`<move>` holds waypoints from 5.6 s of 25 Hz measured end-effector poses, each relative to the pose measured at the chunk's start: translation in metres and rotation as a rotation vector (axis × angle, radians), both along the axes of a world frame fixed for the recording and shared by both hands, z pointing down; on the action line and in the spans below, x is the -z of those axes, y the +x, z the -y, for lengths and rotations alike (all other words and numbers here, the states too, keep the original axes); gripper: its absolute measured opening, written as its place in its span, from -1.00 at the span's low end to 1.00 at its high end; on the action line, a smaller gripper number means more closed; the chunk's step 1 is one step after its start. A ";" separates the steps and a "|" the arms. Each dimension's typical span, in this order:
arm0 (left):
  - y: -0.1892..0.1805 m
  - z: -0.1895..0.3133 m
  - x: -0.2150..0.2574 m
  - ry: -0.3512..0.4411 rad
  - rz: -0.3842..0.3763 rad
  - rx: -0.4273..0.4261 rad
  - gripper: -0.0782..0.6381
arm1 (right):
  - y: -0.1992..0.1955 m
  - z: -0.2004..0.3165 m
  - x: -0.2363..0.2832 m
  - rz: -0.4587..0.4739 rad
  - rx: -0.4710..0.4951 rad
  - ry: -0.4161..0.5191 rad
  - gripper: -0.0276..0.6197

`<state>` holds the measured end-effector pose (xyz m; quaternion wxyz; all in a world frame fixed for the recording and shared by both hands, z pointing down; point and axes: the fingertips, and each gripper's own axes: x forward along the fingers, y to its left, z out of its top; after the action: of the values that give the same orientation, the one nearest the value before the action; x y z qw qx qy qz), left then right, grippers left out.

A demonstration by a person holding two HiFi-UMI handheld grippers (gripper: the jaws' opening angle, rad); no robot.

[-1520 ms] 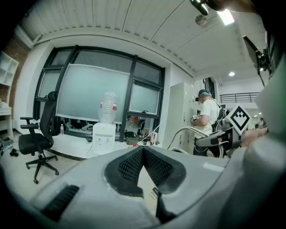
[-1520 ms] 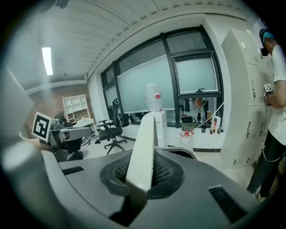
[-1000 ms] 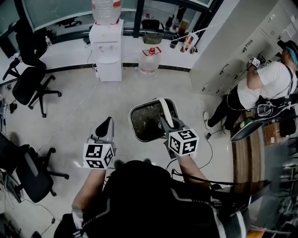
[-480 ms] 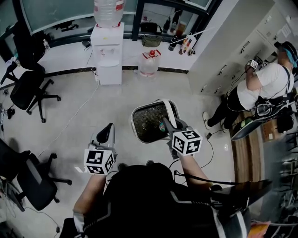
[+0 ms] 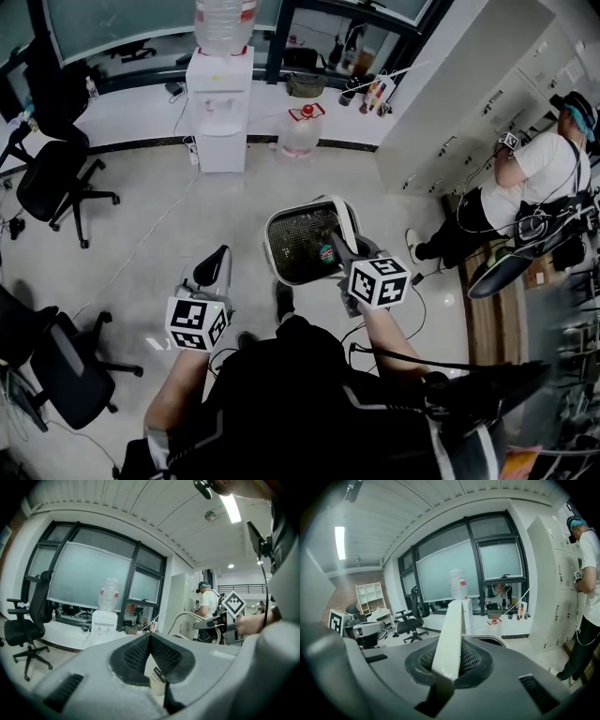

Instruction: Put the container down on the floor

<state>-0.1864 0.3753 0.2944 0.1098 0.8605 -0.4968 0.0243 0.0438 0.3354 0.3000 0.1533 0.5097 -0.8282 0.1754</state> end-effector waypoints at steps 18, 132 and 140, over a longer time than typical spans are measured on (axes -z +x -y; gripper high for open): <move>0.028 0.130 -0.002 -0.048 0.010 0.064 -0.76 | 0.011 0.127 -0.006 0.031 0.089 -0.007 -0.83; 0.113 0.668 -0.469 -0.511 0.088 0.044 -0.76 | -0.004 0.653 -0.498 -0.219 0.544 -0.265 -0.83; 0.120 0.691 -0.511 -0.522 0.077 0.026 -0.76 | -0.008 0.668 -0.558 -0.229 0.533 -0.294 -0.83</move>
<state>-0.0666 -0.3159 0.8049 0.3095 0.7950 -0.4885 0.1830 0.0362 -0.3331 0.8579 0.3581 0.2637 -0.8756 0.1883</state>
